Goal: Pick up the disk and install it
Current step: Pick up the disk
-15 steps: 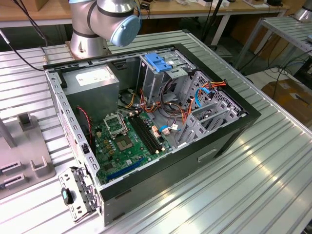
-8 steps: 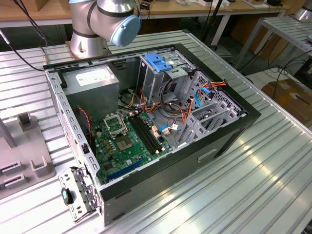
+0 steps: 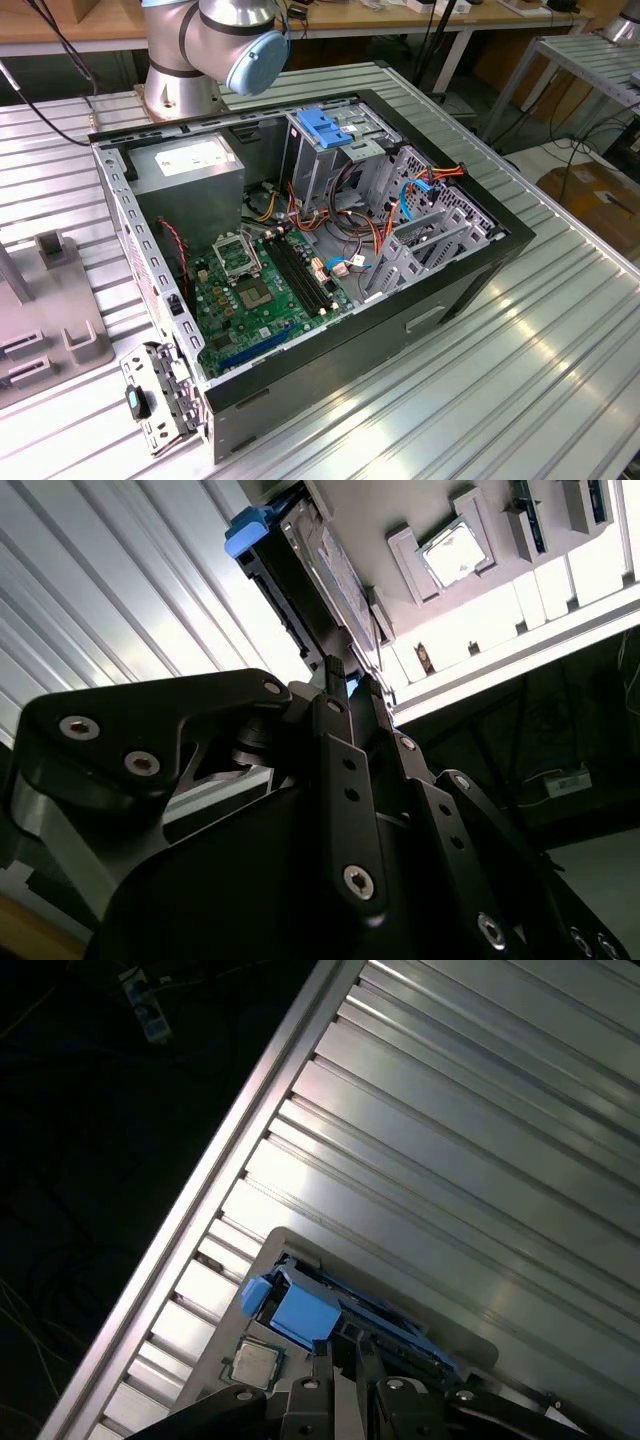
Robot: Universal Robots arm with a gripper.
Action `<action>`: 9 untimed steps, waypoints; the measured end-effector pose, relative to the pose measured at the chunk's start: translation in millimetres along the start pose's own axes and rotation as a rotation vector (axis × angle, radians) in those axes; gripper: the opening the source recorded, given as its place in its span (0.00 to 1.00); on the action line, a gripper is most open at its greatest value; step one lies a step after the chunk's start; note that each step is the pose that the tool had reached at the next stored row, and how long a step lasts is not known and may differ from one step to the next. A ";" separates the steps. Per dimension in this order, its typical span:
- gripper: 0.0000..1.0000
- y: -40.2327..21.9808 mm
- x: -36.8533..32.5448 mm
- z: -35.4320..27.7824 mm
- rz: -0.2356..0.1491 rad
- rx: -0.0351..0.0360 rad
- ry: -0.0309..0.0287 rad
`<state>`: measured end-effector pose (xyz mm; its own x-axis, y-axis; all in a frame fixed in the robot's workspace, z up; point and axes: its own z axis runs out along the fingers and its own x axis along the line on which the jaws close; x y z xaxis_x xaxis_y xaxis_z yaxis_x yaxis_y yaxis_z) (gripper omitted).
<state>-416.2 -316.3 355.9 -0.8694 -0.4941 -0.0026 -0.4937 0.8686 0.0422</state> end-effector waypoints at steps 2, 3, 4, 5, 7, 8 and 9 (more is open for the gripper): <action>0.24 0.0 0.0 0.0 -0.009 -0.0001 0.0004; 0.24 0.0 0.0 0.0 -0.025 -0.0001 0.0011; 0.24 0.0 0.0 0.0 -0.039 -0.0001 0.0016; 0.24 0.0 0.0 0.0 -0.053 -0.0001 0.0022; 0.24 0.0 0.0 0.0 -0.106 -0.0002 0.0045; 0.24 0.0 0.0 0.1 -0.121 -0.0003 0.0050; 0.24 0.0 0.0 0.1 -0.140 -0.0003 0.0058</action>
<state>-416.2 -316.2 355.7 -0.7921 -0.6104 -0.0027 -0.6100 0.7913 0.0422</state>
